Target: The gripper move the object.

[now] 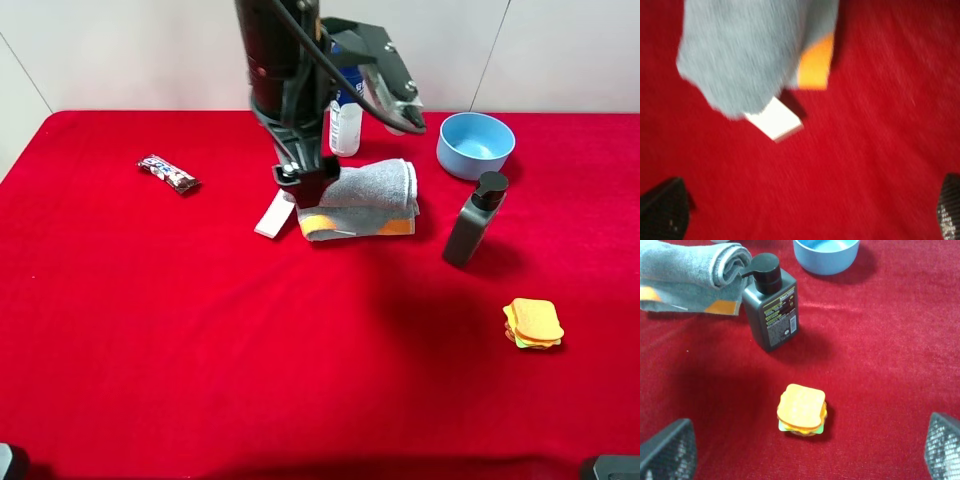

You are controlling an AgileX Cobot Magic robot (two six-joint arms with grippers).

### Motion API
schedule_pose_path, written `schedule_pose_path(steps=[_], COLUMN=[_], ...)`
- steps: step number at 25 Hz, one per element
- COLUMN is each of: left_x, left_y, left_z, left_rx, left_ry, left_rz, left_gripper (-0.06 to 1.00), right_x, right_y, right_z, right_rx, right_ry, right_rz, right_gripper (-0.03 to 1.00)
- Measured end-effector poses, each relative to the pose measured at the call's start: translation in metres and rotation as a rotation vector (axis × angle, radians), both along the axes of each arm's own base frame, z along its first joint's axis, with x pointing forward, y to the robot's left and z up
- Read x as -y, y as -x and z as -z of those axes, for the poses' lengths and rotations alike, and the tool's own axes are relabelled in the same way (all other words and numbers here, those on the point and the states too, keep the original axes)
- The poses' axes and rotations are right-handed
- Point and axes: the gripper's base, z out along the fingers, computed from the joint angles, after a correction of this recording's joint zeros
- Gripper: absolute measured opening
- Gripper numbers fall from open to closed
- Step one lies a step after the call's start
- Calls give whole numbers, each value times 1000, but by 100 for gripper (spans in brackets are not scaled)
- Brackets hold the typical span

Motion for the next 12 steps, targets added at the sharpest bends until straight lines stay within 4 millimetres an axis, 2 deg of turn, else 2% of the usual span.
schedule_pose_path(steps=[7,12], left_x=[-19,-44], left_y=[17,40], left_z=[-29,-44], left_rx=[1,10], left_ry=[27,46], left_rz=[-142,-203], left_gripper=[99,99], right_x=[0,0], right_y=[0,0], right_z=[0,0], right_rx=[0,0], right_ry=[0,0], right_rz=[0,0], right_gripper=[69,69])
